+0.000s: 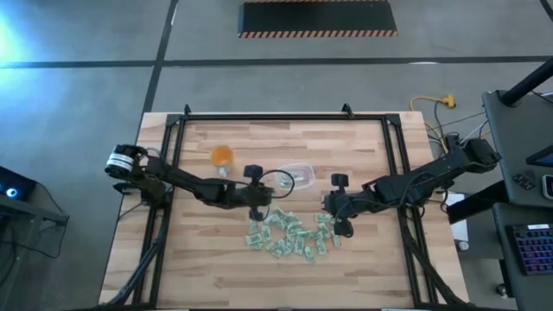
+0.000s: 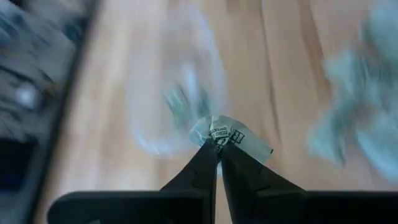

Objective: Pick and place Stevia / Truvia into bins
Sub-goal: Put the stevia packet into the transparent bin

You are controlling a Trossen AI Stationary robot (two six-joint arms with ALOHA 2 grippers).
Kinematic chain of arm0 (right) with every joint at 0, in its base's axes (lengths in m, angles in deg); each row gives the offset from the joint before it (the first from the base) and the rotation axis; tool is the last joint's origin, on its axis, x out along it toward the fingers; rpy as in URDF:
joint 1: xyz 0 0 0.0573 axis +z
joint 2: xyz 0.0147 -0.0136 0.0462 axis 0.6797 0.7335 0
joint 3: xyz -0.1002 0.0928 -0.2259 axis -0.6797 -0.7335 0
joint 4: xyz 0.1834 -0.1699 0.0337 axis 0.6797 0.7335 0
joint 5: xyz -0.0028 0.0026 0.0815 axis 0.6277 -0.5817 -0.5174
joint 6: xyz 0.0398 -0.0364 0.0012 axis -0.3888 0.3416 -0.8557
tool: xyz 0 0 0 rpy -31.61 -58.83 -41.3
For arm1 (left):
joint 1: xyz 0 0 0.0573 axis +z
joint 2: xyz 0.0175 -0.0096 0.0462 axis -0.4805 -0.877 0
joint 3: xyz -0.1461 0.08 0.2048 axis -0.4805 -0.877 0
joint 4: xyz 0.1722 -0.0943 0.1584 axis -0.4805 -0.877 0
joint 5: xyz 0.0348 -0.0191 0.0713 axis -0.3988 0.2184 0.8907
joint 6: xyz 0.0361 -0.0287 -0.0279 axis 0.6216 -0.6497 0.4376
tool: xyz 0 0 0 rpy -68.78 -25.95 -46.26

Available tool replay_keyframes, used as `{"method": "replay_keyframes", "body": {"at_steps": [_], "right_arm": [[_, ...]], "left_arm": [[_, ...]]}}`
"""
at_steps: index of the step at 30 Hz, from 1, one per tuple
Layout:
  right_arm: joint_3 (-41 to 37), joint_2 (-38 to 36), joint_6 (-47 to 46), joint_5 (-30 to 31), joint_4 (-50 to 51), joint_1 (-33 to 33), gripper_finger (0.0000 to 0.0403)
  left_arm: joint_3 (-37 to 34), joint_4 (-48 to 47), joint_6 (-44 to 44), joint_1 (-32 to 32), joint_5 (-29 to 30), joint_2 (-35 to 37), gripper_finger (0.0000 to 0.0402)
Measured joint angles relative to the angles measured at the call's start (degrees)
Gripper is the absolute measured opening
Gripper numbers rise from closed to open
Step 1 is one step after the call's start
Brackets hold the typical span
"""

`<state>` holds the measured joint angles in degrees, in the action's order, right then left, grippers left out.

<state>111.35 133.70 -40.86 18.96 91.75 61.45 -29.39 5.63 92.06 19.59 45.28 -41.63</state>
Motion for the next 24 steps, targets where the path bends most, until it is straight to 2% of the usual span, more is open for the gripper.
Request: {"method": "replay_keyframes", "body": {"at_steps": [5,12,15,17,24], "right_arm": [[-0.08,0.00,-0.02,0.00,-0.18,0.00,0.0070],[-0.50,0.18,-0.02,-0.02,-1.69,0.00,0.0071],[-1.17,0.81,-0.34,-0.32,-2.24,-0.02,0.0075],[-1.77,1.65,-1.72,-0.83,-2.20,0.00,0.0079],[-2.32,7.39,-2.97,-4.85,-2.40,0.00,0.0094]], "left_arm": [[-0.07,12.13,8.90,1.53,0.12,-1.57,0.0003],[1.23,16.94,10.53,6.38,0.17,-6.22,0.0004],[1.72,17.39,12.10,7.08,-1.67,-7.56,0.0012],[2.42,17.90,13.52,7.05,-3.89,-8.00,0.0029],[2.92,17.11,13.90,6.99,-3.60,-7.18,0.0124]]}}
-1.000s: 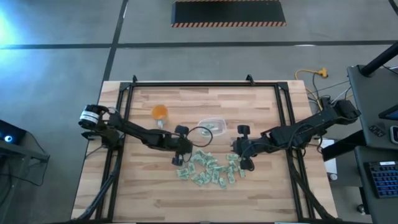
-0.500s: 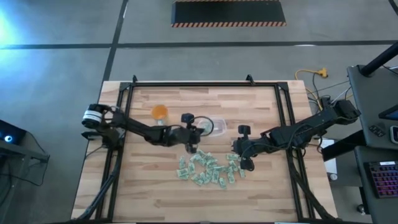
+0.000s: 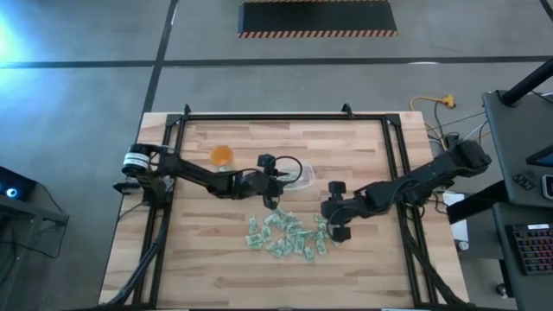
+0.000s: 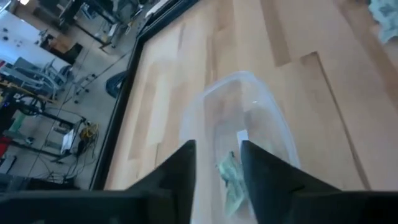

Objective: Pick and place Stevia / Truvia into bins
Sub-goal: Put the stevia packet into the transparent bin

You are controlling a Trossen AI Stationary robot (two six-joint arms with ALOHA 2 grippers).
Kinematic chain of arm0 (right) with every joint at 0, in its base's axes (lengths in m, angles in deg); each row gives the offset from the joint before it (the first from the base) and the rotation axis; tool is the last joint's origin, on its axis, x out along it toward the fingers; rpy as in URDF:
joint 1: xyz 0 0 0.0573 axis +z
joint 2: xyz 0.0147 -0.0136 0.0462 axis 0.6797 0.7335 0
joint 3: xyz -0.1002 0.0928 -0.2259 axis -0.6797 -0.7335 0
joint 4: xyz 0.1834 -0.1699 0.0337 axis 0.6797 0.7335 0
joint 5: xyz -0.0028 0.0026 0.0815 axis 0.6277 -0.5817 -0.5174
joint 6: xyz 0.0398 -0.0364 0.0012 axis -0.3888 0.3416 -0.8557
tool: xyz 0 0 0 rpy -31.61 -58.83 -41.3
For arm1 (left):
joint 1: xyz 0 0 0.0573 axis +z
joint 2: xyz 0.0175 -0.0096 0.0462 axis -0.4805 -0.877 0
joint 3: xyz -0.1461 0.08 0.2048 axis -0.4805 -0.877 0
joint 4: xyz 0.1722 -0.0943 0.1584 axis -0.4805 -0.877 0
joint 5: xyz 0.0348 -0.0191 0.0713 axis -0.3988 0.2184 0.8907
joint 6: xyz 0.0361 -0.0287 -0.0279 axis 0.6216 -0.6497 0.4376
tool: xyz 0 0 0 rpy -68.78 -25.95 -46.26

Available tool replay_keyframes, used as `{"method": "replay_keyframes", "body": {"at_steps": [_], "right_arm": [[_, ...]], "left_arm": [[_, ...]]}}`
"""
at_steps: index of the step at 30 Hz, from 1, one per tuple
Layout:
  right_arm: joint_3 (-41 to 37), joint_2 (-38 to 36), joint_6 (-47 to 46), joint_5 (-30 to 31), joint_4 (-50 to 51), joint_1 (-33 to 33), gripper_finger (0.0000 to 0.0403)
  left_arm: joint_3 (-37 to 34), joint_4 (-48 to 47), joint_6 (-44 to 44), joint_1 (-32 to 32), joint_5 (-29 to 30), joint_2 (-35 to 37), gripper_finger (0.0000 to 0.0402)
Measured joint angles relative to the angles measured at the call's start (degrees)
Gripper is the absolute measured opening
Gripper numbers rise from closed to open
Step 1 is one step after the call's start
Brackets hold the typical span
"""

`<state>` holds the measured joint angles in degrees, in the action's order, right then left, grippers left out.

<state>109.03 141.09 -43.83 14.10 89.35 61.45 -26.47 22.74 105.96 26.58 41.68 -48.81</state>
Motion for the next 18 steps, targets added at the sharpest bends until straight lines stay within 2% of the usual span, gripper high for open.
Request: {"method": "replay_keyframes", "body": {"at_steps": [7,12,18], "right_arm": [[0.11,7.70,0.63,-0.33,-3.75,-0.02,0.0105],[0.15,10.92,0.59,-0.30,-3.16,-0.02,0.0105],[0.33,11.62,-0.02,0.11,-2.41,-0.11,0.0084]], "left_arm": [[0.00,-1.46,-3.43,-0.51,2.75,2.04,0.0186],[0.01,-8.08,-5.94,-1.69,3.29,4.63,0.0194],[-0.20,-18.75,-13.97,-3.94,3.26,8.95,0.0195]]}}
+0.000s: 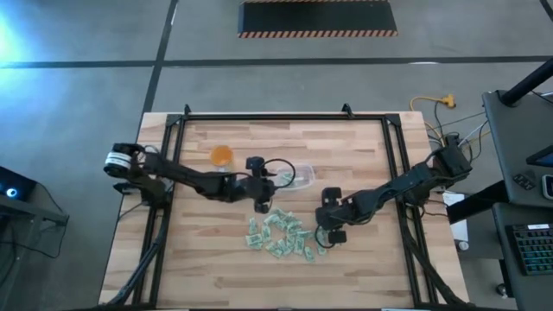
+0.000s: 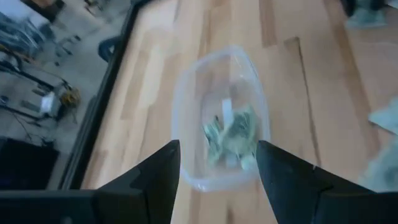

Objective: Pick and place Stevia / Truvia into bins
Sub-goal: Put the stevia packet into the transparent bin

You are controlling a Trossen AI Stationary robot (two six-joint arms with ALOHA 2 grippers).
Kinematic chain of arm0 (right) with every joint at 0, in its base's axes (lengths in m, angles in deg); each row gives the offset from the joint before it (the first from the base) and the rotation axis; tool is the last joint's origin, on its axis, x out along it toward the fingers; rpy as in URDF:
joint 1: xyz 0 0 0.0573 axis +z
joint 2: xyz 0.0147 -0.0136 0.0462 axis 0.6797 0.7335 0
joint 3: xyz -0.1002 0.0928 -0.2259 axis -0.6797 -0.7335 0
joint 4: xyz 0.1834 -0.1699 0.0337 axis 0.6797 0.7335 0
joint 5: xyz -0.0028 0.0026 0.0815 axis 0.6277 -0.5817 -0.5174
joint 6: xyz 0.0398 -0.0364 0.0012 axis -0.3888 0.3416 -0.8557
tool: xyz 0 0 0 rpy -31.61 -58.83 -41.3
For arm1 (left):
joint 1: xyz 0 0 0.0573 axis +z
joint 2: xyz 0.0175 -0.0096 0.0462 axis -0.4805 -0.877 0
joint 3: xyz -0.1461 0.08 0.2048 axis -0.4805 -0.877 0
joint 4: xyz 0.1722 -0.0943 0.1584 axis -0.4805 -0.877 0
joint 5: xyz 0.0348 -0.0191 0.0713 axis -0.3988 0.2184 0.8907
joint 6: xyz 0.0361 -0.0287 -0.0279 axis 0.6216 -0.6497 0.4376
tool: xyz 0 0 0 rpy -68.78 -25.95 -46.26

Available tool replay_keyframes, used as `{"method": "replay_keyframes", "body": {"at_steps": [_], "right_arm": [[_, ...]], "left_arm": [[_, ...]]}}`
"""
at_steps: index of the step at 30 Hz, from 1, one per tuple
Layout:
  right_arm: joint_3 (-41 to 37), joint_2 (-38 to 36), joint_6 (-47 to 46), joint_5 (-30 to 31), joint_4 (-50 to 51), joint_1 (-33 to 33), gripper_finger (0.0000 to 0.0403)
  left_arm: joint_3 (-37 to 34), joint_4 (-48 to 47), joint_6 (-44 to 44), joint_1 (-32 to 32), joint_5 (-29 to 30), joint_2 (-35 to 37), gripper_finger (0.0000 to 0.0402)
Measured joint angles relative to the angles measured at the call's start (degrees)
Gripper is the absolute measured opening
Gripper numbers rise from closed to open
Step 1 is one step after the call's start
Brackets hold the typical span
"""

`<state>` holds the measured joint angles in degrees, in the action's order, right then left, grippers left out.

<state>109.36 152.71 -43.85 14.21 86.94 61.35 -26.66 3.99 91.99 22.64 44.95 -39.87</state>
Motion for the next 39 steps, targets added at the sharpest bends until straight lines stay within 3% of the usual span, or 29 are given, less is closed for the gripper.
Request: {"method": "replay_keyframes", "body": {"at_steps": [6,9,12,15,17,19,24,31,35,39], "right_arm": [[0.09,-1.58,1.26,2.32,0.30,0.00,0.0018],[0.13,-2.76,2.15,5.65,0.09,0.00,0.0012],[0.25,-3.97,4.80,11.53,-0.35,0.00,0.0011],[0.88,-4.54,8.92,21.50,-1.93,-0.03,0.0011],[1.03,-4.54,13.65,27.41,-5.64,-0.58,0.0011],[1.03,-4.35,19.48,29.36,-11.08,-1.83,0.0011],[1.07,-4.23,28.94,24.16,-21.62,-6.54,0.0011],[1.05,-4.23,30.02,17.58,-22.39,-14.75,0.0017],[1.20,-4.23,27.76,11.51,-22.80,-18.89,0.0047],[1.20,-4.24,26.74,10.69,-22.34,-20.55,0.0090]], "left_arm": [[-0.07,-10.84,-8.07,-4.56,-0.05,4.41,0.0195],[-0.09,-16.54,-12.47,-7.88,-0.01,5.80,0.0195],[-0.17,-20.31,-14.98,-11.42,-0.23,6.43,0.0195],[-0.17,-20.42,-14.56,-14.42,-0.41,6.49,0.0195],[-0.17,-20.15,-13.34,-15.66,-0.64,6.49,0.0195],[-0.17,-19.87,-13.17,-16.21,-0.92,6.49,0.0195],[-0.26,-19.91,-13.42,-16.50,-1.03,6.44,0.0195],[-0.65,-19.93,-13.30,-16.49,-1.19,6.40,0.0195],[-1.06,-19.83,-13.24,-16.43,-1.19,6.39,0.0195],[-1.58,-18.43,-12.99,-16.43,-1.72,6.36,0.0195]]}}
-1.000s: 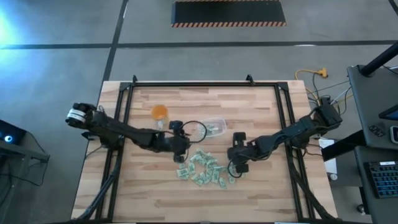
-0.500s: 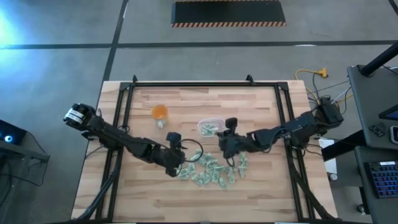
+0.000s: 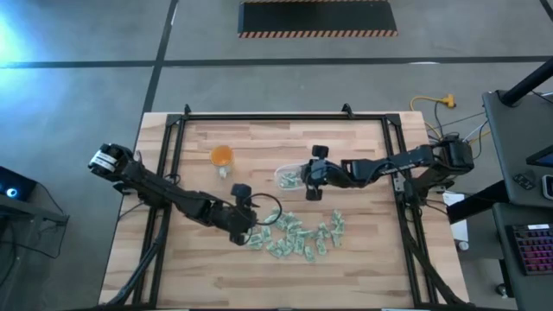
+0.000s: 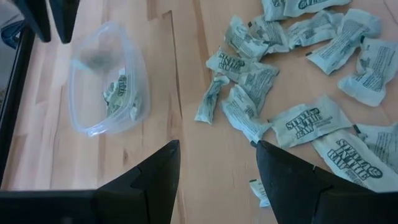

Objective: Pick and place Stevia / Truvia into bins
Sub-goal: Put the stevia packet into the transparent bin

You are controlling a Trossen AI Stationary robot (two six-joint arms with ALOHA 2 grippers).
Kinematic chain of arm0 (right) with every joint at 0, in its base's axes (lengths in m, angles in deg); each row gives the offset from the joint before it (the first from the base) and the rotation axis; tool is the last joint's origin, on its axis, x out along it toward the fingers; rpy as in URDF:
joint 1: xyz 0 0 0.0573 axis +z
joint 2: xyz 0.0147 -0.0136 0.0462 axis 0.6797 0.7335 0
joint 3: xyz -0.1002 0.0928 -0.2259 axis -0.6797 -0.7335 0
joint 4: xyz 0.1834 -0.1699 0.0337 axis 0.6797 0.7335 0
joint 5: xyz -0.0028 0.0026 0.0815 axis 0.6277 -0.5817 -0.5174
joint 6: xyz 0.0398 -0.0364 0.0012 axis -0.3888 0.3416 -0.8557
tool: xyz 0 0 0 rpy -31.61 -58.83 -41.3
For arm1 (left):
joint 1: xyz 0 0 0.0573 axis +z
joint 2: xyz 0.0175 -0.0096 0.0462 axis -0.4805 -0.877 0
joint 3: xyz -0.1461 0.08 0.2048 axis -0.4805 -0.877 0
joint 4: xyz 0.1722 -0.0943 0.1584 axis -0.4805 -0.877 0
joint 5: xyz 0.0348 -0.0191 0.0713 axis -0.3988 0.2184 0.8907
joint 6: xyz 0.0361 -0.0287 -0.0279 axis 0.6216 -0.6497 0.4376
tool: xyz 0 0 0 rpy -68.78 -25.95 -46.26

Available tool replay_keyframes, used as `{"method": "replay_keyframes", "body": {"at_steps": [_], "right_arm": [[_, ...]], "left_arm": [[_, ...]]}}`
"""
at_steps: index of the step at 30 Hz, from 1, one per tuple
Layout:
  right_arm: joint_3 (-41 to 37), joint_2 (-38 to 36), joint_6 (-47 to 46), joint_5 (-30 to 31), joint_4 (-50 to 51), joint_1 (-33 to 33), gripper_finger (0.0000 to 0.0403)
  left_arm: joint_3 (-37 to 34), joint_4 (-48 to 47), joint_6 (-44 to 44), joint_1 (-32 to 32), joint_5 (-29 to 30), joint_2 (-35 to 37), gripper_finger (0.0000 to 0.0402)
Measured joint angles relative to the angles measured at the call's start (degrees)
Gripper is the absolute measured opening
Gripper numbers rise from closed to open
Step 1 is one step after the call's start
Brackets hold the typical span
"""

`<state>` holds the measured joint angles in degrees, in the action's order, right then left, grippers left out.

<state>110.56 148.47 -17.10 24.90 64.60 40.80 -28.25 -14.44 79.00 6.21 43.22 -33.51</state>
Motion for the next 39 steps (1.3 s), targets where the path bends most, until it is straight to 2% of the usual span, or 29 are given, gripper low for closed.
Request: {"method": "replay_keyframes", "body": {"at_steps": [4,10,12,19,27,34,39], "right_arm": [[0.26,-0.28,0.89,-0.20,0.10,0.61,0.0123],[2.75,-0.36,2.22,-0.20,4.61,3.51,0.0141],[3.86,-0.36,1.72,-0.20,7.77,4.72,0.0140],[7.28,-0.39,-1.74,-0.18,15.31,8.10,0.0123],[9.45,-0.41,-2.32,-0.18,17.00,10.71,0.0109],[10.62,-0.41,-2.99,-0.17,18.66,12.59,0.0100],[11.57,-0.41,-4.38,-0.17,21.19,13.73,0.0093]], "left_arm": [[-2.48,4.93,2.98,0.02,-2.19,0.00,0.0195],[-4.06,6.08,4.31,0.04,-11.42,0.00,0.0195],[-4.40,6.03,4.23,0.00,-12.93,0.00,0.0194],[-6.77,5.54,4.47,0.72,-12.91,0.00,0.0193],[-7.30,5.56,4.02,3.02,-15.59,-0.07,0.0193],[-6.98,6.95,4.03,4.45,-19.73,-4.78,0.0193],[-5.50,5.29,4.03,6.07,-19.78,-6.40,0.0193]]}}
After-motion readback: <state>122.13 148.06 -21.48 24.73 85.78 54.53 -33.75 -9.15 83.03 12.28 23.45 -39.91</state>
